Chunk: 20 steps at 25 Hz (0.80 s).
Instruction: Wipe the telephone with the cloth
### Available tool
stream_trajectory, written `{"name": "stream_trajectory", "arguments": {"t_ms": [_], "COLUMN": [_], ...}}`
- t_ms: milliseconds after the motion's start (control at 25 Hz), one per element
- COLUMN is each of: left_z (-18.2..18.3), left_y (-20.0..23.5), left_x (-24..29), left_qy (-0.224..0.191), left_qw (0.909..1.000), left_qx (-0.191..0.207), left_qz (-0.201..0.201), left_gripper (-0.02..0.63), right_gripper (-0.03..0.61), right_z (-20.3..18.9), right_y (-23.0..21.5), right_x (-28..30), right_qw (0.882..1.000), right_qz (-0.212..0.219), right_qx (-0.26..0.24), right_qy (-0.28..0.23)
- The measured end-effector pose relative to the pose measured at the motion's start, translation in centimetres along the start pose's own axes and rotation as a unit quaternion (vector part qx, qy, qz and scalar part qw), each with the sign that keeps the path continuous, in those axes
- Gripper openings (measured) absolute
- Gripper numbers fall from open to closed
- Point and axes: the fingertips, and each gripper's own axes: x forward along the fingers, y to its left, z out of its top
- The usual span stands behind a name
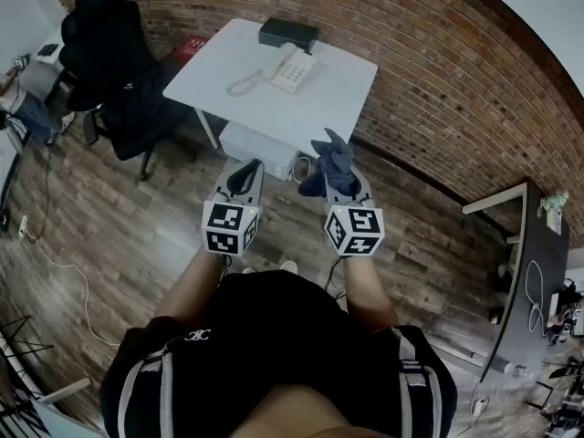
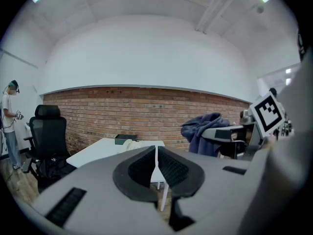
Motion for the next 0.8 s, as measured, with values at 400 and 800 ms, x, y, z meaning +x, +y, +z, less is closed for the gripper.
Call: {"name": "stream_trajectory", "arguments": {"t_ms": [400,800], "left_z": [0.4,0.4], "left_y": [0.6,-1.0], "left_x": [1.1,2.4], "left_qy": [-0.004,-0.002], "left_qw": [0.9999,0.9998], "left_qx": [-0.001,0.005], "left_qz": [0.010,0.017], "left_gripper": [0.015,0.015], "right_gripper": [0.064,0.066], "right_z": [0.3,0.6], "right_y": [-0.4,-2.1], "right_x": [1.3,1.1], "right_qw": [1.000,1.000], "right_qz": [0.008,0.017], "right_qx": [-0.005,0.000], "right_qy": [-0.005,-0.019]}}
